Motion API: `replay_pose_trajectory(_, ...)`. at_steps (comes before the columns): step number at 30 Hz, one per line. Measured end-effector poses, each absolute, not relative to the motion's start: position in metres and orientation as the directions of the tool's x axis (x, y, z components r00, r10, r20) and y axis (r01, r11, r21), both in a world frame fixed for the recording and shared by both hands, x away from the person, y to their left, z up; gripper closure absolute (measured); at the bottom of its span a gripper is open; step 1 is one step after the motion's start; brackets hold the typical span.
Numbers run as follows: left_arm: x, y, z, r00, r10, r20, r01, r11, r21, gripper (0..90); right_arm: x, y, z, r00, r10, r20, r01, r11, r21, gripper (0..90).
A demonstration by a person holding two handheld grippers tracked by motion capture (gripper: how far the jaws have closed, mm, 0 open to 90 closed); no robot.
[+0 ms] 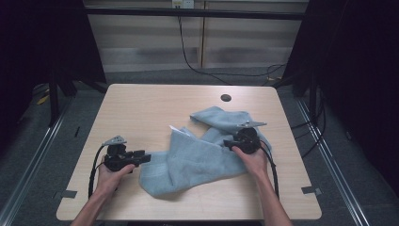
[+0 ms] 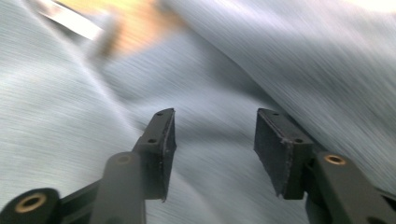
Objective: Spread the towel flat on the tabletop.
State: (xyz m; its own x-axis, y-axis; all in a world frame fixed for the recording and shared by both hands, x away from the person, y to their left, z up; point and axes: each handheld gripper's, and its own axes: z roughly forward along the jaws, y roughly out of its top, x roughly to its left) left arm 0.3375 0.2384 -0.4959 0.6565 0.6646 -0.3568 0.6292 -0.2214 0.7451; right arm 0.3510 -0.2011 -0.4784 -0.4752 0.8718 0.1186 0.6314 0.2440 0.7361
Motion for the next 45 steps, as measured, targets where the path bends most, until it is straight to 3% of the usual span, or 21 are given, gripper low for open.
replay_pose_trajectory(1,0.339,0.239,-0.497,0.65,0.679,-0.341,0.629,-0.229,0.743,53.2,0.351,-0.201,-0.478,-0.475,0.872,0.119,0.631,0.244,0.736,49.9)
replay_pose_trajectory(4,0.347,0.242,-0.501,0.634,0.707,-0.312,0.624,-0.23,0.747,57.4,0.351,-0.166,-0.471,-0.59,0.793,0.148,0.595,0.304,0.744,50.8)
replay_pose_trajectory(14,0.349,0.234,-0.508,0.655,0.697,-0.293,0.621,-0.275,0.734,51.4,0.369,-0.118,-0.488,-0.635,0.75,0.183,0.608,0.339,0.718,50.6)
replay_pose_trajectory(17,0.348,0.233,-0.508,0.654,0.697,-0.295,0.624,-0.275,0.732,49.1,0.368,-0.117,-0.491,-0.639,0.746,0.187,0.613,0.347,0.709,66.9)
replay_pose_trajectory(19,0.346,0.23,-0.508,0.677,0.68,-0.282,0.611,-0.306,0.73,56.4,0.359,-0.124,-0.483,-0.64,0.748,0.178,0.598,0.339,0.726,81.6)
replay_pose_trajectory(22,0.343,0.225,-0.508,0.713,0.661,-0.233,0.576,-0.364,0.732,79.2,0.346,-0.139,-0.469,-0.64,0.746,0.184,0.572,0.303,0.762,85.2)
replay_pose_trajectory(24,0.343,0.224,-0.508,0.713,0.662,-0.233,0.578,-0.365,0.73,83.9,0.336,-0.151,-0.459,-0.633,0.752,0.186,0.555,0.272,0.786,85.6)
replay_pose_trajectory(28,0.341,0.222,-0.506,0.715,0.662,-0.223,0.576,-0.378,0.725,85.6,0.32,-0.17,-0.447,-0.625,0.755,0.197,0.534,0.229,0.814,85.5)
replay_pose_trajectory(34,0.339,0.22,-0.505,0.716,0.669,-0.2,0.567,-0.389,0.726,86.1,0.287,-0.202,-0.44,-0.608,0.781,0.145,0.521,0.255,0.814,85.5)
replay_pose_trajectory(41,0.339,0.22,-0.506,0.706,0.673,-0.219,0.583,-0.377,0.72,86.1,0.228,-0.246,-0.457,-0.536,0.839,0.098,0.56,0.266,0.785,85.6)
replay_pose_trajectory(45,0.339,0.22,-0.506,0.707,0.669,-0.228,0.586,-0.374,0.719,86.1,0.198,-0.269,-0.474,-0.497,0.853,0.157,0.612,0.216,0.76,85.2)
